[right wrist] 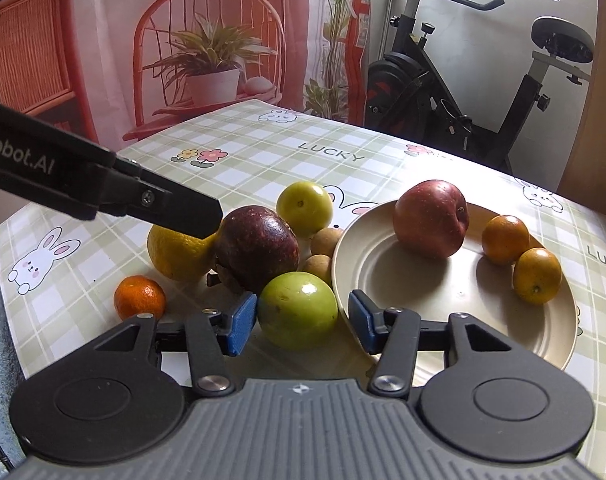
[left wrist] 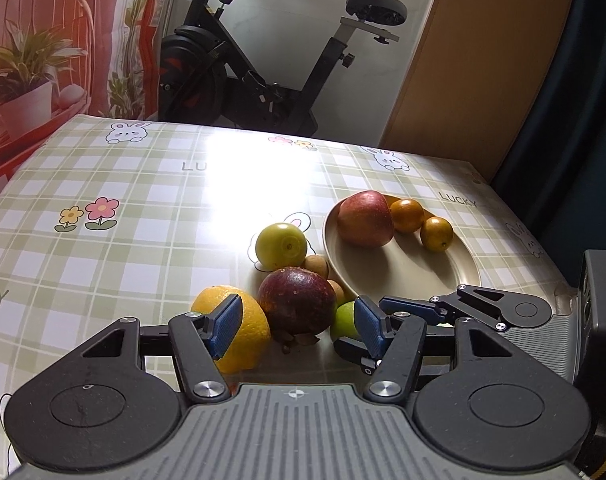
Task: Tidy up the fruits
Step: 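Lower the left tool around the green apple in front of the pile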
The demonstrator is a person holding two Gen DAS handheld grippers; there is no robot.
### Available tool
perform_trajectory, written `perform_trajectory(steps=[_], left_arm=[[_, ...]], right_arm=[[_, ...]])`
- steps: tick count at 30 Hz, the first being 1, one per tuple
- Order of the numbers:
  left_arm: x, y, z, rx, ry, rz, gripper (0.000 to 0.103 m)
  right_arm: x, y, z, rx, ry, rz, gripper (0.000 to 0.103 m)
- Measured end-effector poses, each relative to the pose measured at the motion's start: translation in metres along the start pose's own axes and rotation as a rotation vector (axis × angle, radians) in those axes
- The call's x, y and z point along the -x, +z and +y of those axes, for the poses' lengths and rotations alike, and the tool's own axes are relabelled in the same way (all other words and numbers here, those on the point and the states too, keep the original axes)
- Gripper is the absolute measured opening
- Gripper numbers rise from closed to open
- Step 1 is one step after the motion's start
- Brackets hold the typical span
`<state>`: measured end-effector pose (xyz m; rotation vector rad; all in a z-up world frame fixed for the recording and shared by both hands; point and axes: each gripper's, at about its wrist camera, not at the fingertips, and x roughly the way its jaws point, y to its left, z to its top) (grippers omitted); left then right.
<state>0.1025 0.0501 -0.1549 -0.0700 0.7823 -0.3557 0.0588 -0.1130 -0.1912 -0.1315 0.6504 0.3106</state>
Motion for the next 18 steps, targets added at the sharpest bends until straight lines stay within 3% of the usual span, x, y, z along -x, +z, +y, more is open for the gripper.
perform_trajectory(steps=[3,18], left_arm=[[-0.001,-0.001,0.000,-0.005,-0.005,0.007,0.064],[-0.004,-0.005,-0.004,0.002,-0.034,0.032,0.064]], right_arm=[[0.006,0.001,-0.002,-0.023,0.022,-0.011,0.044],[0.018,-0.007,0.004,-0.060,0.040,0.000,0.044]])
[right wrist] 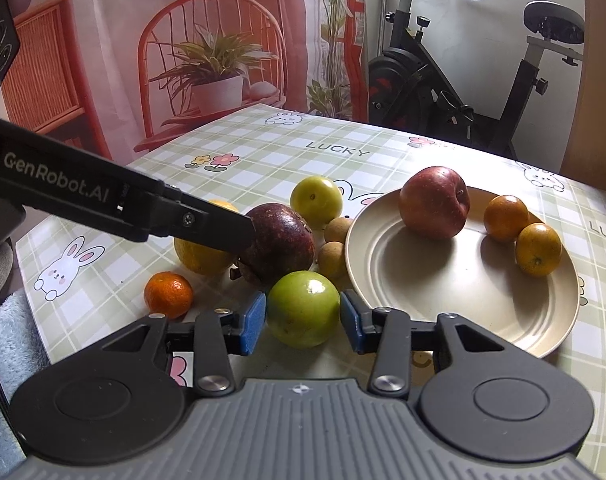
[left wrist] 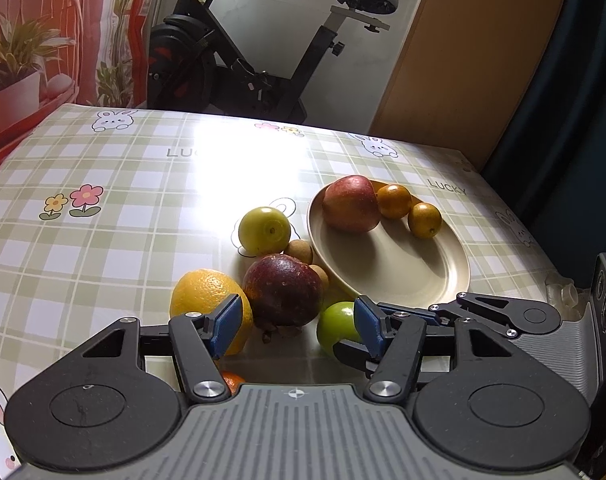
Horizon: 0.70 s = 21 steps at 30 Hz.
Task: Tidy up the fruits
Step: 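Lower the left tool around the green apple in front of the pile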
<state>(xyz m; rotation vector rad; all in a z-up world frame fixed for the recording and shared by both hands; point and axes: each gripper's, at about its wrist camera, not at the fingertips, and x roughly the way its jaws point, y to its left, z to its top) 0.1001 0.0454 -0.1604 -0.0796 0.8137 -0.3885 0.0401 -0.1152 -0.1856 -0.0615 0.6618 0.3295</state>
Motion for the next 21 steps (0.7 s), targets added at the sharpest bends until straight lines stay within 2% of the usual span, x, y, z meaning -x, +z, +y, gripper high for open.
perform_trajectory(steps=[12,21], left_arm=[[-0.010,-0.004,0.000,0.027,-0.058,0.037,0.063],[-0.031,-0.008,-0.018,-0.006,-0.144,0.106,0.063]], right_arm=[[0.007,-0.011,-0.005,-0.047,0.006,-0.001,0.050],[0.001,-0.017,-0.006,-0.049,0.004,0.038,0.053]])
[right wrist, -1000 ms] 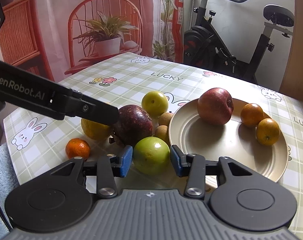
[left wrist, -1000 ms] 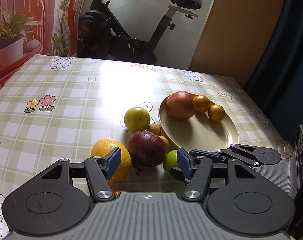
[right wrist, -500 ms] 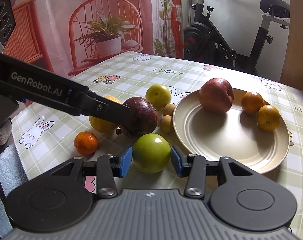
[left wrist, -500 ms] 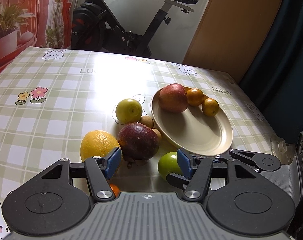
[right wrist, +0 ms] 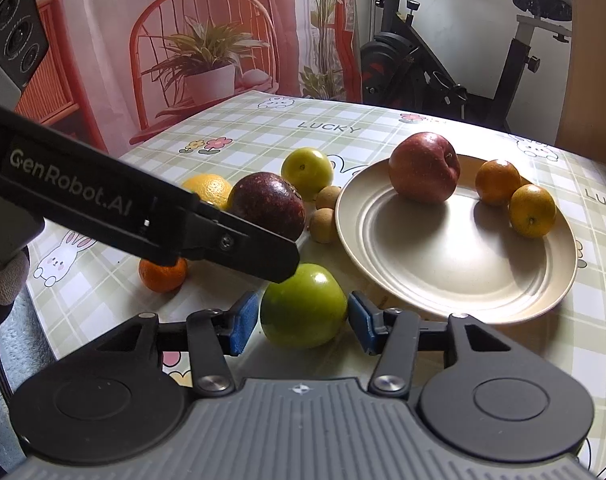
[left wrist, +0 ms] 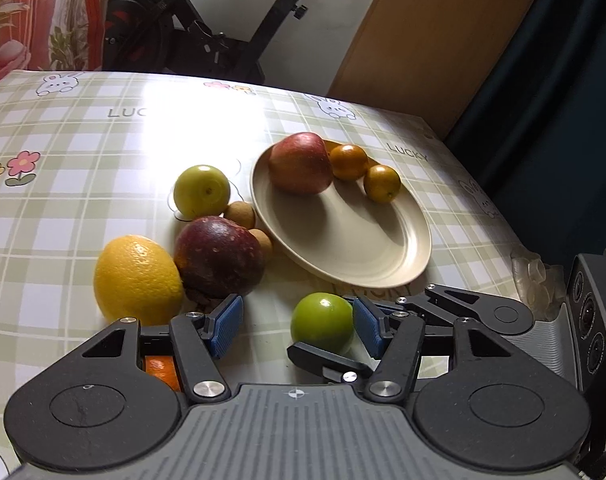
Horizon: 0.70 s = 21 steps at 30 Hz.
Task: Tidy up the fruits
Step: 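Lower the left tool around the green apple in front of the pile, then close the left tool on the green apple and lift it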
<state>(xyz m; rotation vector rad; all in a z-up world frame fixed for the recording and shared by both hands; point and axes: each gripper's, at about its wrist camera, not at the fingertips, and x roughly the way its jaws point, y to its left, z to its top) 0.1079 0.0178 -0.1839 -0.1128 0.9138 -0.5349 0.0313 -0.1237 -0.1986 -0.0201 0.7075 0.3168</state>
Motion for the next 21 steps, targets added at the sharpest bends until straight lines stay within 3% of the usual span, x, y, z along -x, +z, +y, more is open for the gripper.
perform_trajectory(steps=[7,11,21], left_arm=[[-0.027,-0.003,-0.012,-0.032,-0.027,0.067,0.062],[-0.031,-0.005,-0.008,-0.018,-0.027,0.081,0.047],[-0.029,-0.005,-0.008,-0.016,-0.022,0.074,0.047]], right_arm=[[0.001,-0.005,-0.001,-0.002,0.008,0.009,0.051],[0.000,-0.005,-0.003,-0.015,0.019,0.005,0.051],[0.003,-0.005,-0.008,-0.051,0.042,-0.001,0.050]])
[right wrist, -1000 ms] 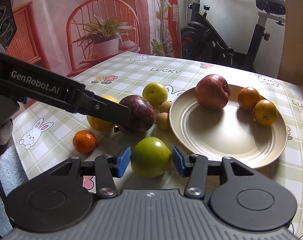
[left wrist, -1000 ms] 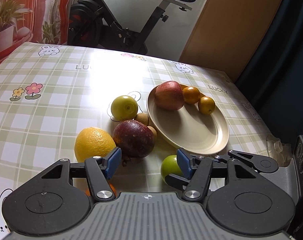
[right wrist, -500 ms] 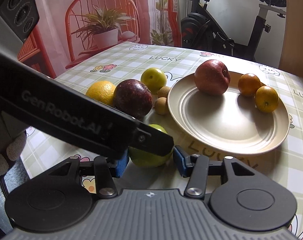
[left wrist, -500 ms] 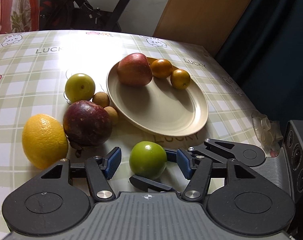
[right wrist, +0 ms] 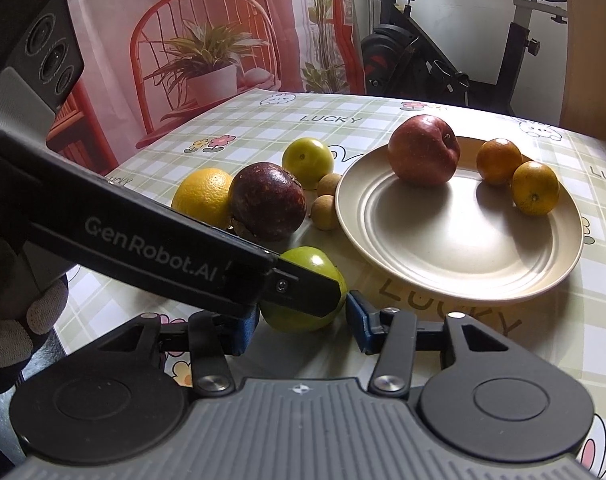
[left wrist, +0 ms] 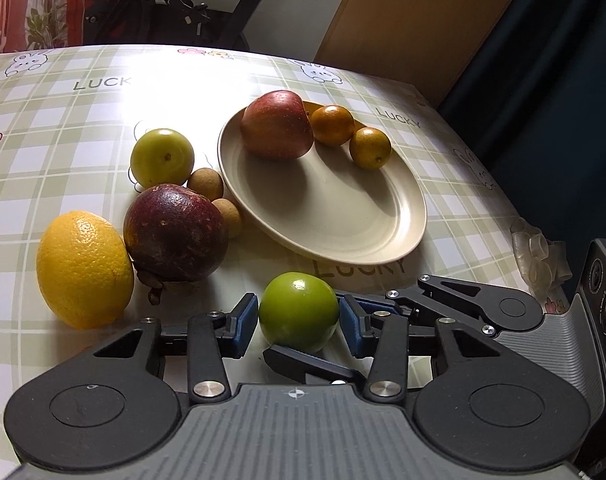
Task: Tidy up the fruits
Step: 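Close the left tool on the green apple and lift it, then lower the green apple onto the plate beside the oranges, open the left tool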
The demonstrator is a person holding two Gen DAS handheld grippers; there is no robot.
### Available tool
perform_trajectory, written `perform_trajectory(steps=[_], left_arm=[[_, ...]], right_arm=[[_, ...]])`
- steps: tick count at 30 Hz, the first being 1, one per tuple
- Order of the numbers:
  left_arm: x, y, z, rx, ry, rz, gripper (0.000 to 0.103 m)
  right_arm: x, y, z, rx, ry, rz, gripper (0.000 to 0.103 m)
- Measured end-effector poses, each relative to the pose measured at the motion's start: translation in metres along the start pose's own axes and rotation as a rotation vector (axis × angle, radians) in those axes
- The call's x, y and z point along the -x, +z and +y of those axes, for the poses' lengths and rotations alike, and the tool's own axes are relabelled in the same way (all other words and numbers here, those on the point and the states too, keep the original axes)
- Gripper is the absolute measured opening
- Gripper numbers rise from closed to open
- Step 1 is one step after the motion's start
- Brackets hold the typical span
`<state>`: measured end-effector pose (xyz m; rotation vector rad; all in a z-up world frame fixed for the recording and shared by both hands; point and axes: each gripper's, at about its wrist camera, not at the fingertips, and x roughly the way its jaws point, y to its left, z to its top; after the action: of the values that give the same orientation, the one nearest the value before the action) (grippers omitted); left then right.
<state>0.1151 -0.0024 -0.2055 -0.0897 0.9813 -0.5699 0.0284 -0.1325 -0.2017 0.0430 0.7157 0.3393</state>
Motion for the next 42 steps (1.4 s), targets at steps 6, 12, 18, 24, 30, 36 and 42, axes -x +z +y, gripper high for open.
perform_trajectory(steps=[6,12,18,24,30,36,42], left_arm=[[0.003,0.001,-0.001,-0.001,-0.001,-0.014,0.047],[0.015,0.003,-0.006,-0.025,0.003,-0.052,0.047],[0.024,0.011,-0.012,-0.043,-0.001,-0.086,0.047],[0.029,0.018,-0.024,-0.064,-0.005,-0.117,0.047],[0.029,0.025,-0.034,-0.085,-0.015,-0.141,0.047],[0.019,0.039,-0.049,-0.126,-0.024,-0.154,0.047],[-0.008,0.058,-0.066,-0.144,-0.069,-0.134,0.047]], right_arm=[[0.004,0.002,0.001,-0.011,0.004,-0.015,0.050],[0.011,0.008,0.004,0.000,-0.003,-0.046,0.050],[0.021,0.016,0.004,0.008,-0.015,-0.082,0.050],[0.031,0.021,0.001,0.008,-0.038,-0.123,0.050],[0.040,0.025,-0.006,0.010,-0.064,-0.154,0.050],[0.046,0.030,-0.022,-0.003,-0.100,-0.176,0.050],[0.049,0.031,-0.053,-0.046,-0.146,-0.181,0.050]])
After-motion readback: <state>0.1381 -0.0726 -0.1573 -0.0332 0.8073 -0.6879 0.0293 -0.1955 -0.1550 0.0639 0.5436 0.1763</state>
